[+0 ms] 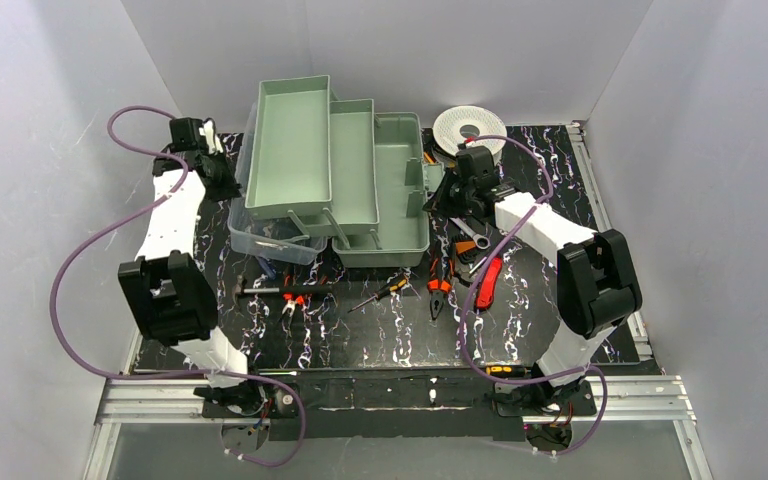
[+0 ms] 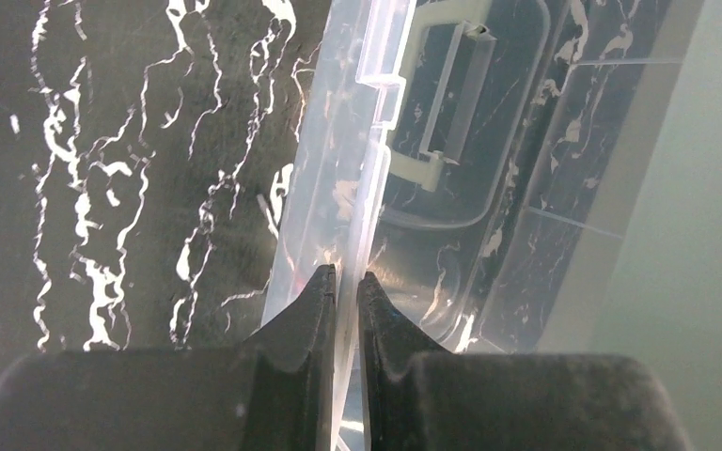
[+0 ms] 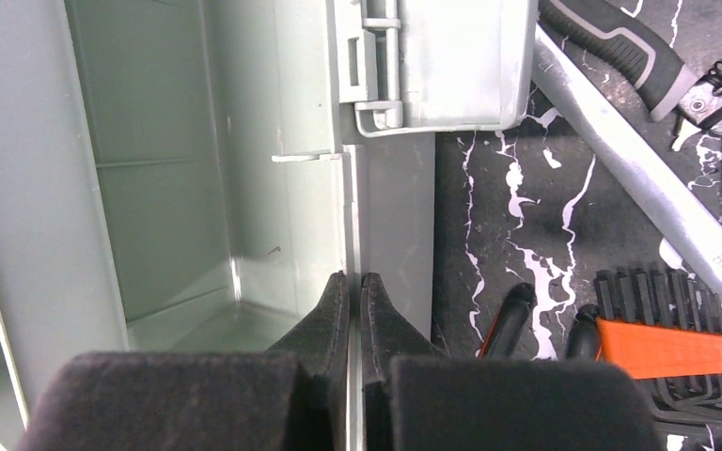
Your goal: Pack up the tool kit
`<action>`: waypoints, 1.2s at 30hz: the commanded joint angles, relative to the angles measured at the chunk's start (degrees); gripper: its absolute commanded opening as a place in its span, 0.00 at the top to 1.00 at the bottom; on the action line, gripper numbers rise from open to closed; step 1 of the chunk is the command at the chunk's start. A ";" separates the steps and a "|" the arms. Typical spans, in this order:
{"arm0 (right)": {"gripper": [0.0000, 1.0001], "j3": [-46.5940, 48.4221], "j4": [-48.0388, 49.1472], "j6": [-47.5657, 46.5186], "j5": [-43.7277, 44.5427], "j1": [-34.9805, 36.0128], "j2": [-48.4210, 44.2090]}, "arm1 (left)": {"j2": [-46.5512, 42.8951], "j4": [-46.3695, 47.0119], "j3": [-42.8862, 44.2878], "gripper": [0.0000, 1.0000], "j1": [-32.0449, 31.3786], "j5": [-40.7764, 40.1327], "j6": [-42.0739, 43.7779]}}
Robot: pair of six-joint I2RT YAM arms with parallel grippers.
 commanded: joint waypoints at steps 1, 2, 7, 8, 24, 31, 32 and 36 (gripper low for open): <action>0.99 4.75 1.85 1.81 -4.91 0.06 0.65 | 4.23 4.39 3.16 1.00 -0.30 5.18 -3.87; 0.99 4.77 1.81 1.86 -5.77 0.06 0.93 | 5.30 4.65 3.29 1.00 0.12 6.09 -4.23; 0.99 2.25 4.46 2.51 -9.93 0.13 1.20 | 9.14 6.12 2.66 0.91 4.42 12.99 -7.94; 0.96 1.54 5.20 2.49 -10.30 0.12 0.76 | 9.35 6.13 2.33 0.64 5.54 15.21 -8.31; 0.48 -6.44 -1.76 -7.80 -6.04 0.23 -14.37 | -24.47 8.45 -19.67 0.02 7.10 -3.95 -15.47; 0.38 -14.71 -5.29 -9.03 -1.19 3.04 -22.07 | -44.15 7.49 -34.73 0.02 7.18 -1.66 -20.06; 0.37 -16.01 -5.72 -8.10 0.18 3.68 -23.34 | -45.46 6.29 -36.12 0.02 7.16 -0.46 -21.36; 0.31 -20.65 -6.49 -6.70 12.43 10.18 -27.63 | -48.70 3.81 -42.16 0.02 7.16 6.67 -28.21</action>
